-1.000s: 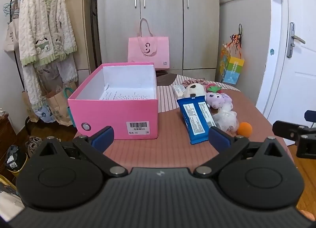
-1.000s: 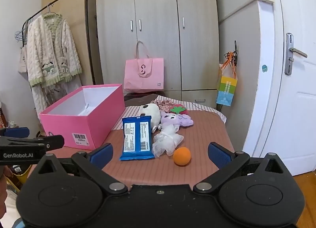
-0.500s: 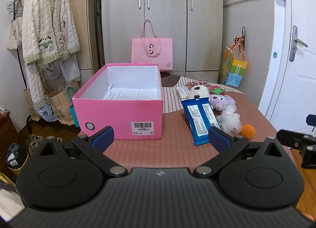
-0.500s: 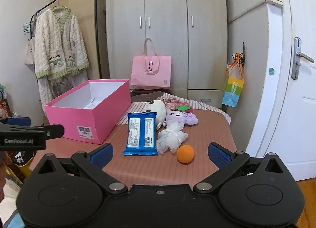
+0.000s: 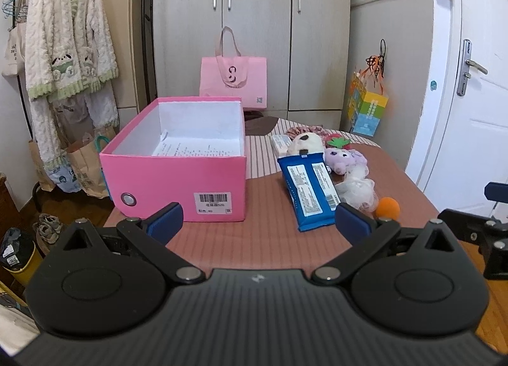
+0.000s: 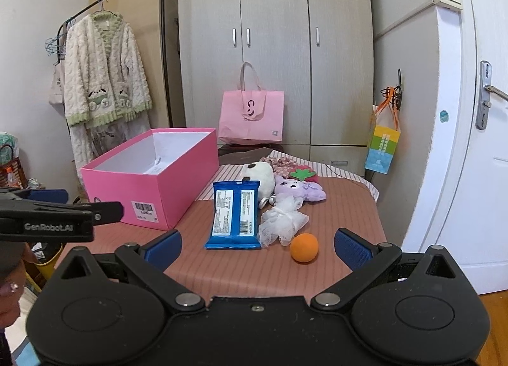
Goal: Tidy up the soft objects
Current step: 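Move both tools toward the items beside the pink box, then grasp the white mesh puff with left tool while right tool grasps orange ball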
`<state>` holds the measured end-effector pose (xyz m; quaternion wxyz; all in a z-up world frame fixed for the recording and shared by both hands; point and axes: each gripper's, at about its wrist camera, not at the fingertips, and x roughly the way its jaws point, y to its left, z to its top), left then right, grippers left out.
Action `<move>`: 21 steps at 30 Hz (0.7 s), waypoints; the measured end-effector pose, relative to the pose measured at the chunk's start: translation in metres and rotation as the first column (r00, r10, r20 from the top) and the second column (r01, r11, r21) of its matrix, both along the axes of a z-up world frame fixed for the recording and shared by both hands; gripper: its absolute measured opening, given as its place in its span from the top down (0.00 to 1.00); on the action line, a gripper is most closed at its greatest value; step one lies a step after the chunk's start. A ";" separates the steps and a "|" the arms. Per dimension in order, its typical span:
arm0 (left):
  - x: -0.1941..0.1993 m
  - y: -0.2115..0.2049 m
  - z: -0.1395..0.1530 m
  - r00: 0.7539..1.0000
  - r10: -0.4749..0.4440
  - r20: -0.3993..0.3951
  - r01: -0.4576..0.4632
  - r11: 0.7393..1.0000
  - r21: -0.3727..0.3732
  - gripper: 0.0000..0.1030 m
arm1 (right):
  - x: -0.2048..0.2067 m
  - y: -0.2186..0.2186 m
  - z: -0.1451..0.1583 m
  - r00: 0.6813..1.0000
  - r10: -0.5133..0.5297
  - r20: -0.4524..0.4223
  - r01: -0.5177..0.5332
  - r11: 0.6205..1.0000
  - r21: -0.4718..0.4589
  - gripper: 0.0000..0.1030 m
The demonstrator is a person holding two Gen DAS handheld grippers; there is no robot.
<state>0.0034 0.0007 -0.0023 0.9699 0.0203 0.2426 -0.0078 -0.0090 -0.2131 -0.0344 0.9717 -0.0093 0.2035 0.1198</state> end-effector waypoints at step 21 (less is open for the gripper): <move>0.069 -0.047 -0.001 0.987 -0.152 0.061 0.160 0.972 -0.170 0.00 | 0.050 -0.040 -0.019 1.000 -0.016 -0.008 0.016 0.998 -0.068 0.00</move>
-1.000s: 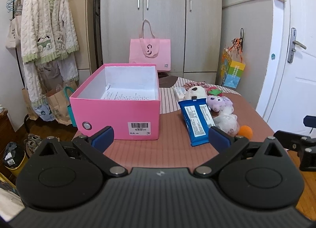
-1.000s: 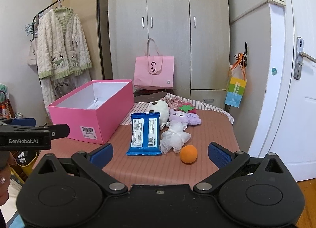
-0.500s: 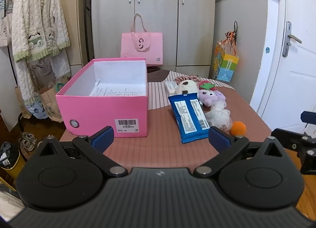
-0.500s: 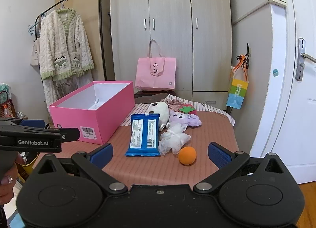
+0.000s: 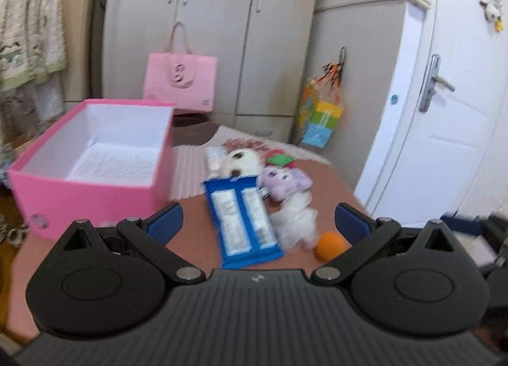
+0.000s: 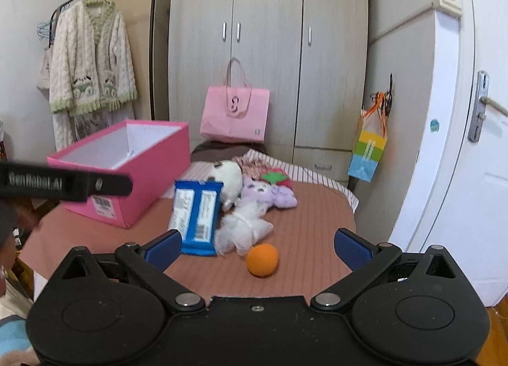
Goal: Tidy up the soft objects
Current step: 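Grasp the white mesh puff with left tool while right tool grasps orange ball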
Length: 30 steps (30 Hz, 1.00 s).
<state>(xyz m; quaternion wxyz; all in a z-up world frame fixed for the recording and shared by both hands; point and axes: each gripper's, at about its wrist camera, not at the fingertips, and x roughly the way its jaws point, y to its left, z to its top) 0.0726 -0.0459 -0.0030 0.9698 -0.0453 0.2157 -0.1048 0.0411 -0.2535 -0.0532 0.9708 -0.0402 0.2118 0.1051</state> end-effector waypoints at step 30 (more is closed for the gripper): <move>0.141 -0.089 -0.101 0.966 -0.142 -0.214 0.167 0.981 0.100 0.39 | 0.107 -0.014 -0.109 0.988 0.146 -0.040 -0.141 0.983 0.116 0.43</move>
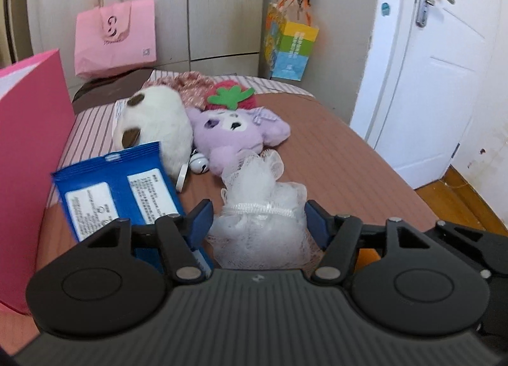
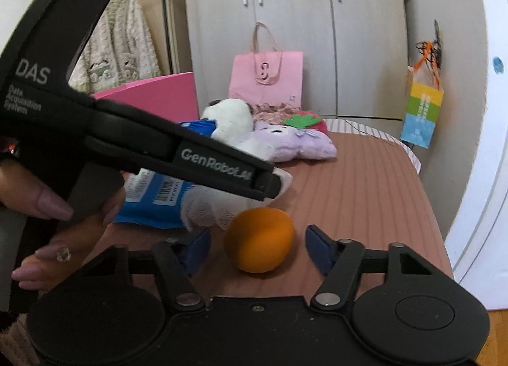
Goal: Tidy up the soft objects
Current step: 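Grasp the white mesh puff with left tool while right tool grasps orange ball, then carry puff and ball over the pink box and release both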
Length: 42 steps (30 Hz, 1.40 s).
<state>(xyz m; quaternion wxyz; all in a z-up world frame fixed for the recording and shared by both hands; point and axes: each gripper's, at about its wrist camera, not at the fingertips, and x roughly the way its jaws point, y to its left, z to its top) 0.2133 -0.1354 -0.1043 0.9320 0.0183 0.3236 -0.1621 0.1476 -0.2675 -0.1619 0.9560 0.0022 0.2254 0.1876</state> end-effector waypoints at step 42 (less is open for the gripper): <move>-0.068 0.068 0.035 0.999 -0.041 -0.031 0.035 0.987 -0.154 0.62 | -0.031 0.021 0.021 0.994 -0.109 0.007 0.109 0.992 -0.061 0.56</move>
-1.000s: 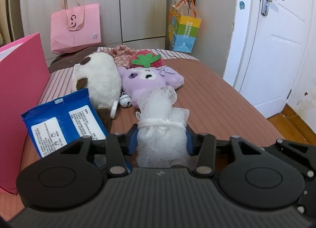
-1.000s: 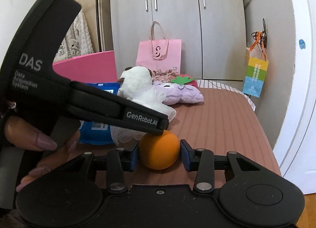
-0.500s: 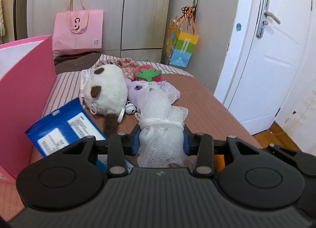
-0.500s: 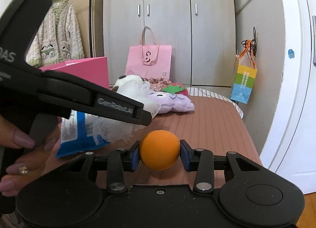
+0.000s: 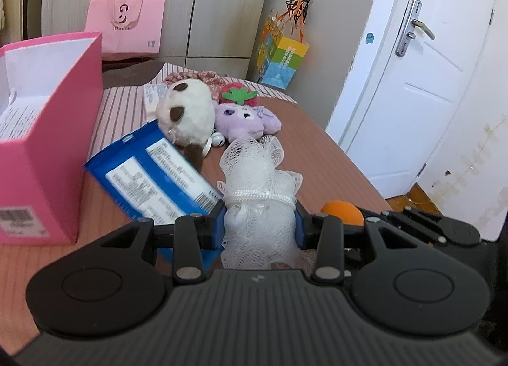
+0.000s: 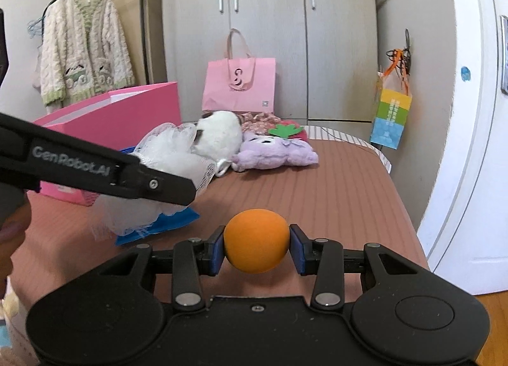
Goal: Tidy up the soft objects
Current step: 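Carry puff and ball over the pink box and release both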
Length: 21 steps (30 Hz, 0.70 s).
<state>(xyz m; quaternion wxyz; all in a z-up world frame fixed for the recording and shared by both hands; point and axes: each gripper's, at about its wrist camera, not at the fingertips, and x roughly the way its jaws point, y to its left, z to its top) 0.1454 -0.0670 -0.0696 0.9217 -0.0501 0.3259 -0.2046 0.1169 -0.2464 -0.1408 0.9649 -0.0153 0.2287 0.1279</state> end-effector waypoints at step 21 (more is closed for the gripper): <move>-0.060 0.126 0.016 0.984 0.083 -0.158 -0.086 0.996 -0.013 0.62 | -0.043 0.068 0.047 0.962 0.263 -0.071 -0.268 0.961 -0.071 0.55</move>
